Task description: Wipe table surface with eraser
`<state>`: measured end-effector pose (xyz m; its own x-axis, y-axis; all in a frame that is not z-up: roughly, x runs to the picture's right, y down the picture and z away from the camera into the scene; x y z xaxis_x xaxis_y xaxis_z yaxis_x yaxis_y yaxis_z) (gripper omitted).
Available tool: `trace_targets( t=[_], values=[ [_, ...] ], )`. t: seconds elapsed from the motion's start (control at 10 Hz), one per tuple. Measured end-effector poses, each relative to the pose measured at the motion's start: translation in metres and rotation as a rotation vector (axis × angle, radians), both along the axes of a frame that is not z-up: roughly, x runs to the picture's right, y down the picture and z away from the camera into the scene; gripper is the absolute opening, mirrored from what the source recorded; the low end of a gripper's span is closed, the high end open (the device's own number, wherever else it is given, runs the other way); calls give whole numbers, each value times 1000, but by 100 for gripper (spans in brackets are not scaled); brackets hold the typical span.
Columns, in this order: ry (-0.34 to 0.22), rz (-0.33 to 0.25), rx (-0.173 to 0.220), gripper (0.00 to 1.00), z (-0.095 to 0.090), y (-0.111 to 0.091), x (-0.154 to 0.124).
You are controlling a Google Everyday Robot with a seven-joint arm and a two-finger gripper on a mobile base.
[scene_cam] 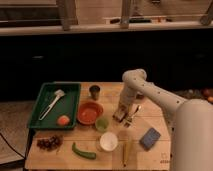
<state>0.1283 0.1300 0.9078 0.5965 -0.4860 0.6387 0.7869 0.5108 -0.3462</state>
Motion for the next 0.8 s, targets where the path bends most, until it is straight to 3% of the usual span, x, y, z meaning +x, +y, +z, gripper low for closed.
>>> trace_targets(
  t=[0.3, 0.8],
  values=[
    [6, 11, 21, 0, 12, -12, -5],
    [-111, 19, 35, 0, 5, -18, -31]
  ],
)
